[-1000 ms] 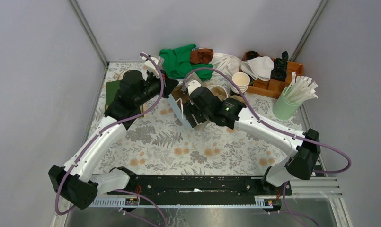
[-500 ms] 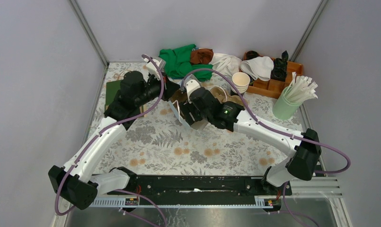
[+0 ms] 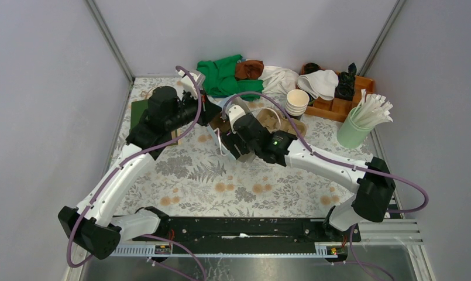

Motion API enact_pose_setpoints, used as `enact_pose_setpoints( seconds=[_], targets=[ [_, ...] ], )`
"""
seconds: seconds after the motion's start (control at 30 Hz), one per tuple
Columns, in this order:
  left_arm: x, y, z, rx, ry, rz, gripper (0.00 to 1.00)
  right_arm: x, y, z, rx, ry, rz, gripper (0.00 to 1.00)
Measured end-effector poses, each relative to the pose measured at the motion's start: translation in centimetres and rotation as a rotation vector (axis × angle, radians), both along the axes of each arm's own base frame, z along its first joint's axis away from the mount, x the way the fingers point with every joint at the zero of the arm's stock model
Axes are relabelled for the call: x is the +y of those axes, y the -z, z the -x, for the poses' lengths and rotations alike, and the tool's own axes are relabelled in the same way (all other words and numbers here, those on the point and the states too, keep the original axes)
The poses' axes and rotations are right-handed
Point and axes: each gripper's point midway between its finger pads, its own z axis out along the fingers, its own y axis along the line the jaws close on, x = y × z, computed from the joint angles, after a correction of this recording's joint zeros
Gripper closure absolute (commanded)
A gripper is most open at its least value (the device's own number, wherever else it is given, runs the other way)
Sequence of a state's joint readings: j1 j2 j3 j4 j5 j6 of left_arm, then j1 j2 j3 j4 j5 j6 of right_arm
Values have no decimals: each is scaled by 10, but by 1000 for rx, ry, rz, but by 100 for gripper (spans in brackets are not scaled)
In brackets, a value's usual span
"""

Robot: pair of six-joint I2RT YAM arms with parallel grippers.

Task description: Pack the takeout coffee

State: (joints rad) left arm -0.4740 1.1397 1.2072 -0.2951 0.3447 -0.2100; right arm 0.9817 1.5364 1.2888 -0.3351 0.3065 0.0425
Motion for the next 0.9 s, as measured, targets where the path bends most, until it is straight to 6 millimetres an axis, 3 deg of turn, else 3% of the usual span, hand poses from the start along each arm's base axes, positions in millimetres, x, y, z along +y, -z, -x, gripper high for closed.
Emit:
enact_pose_setpoints(
  seconds=[0.17,0.9],
  targets=[
    [3,1,-3,5,-24,-3,100,-3,15,2,8,-3,18,40],
    [3,6,-6,21,-34,-11,100,7,32,-14,-57,-22,41,40]
  ],
)
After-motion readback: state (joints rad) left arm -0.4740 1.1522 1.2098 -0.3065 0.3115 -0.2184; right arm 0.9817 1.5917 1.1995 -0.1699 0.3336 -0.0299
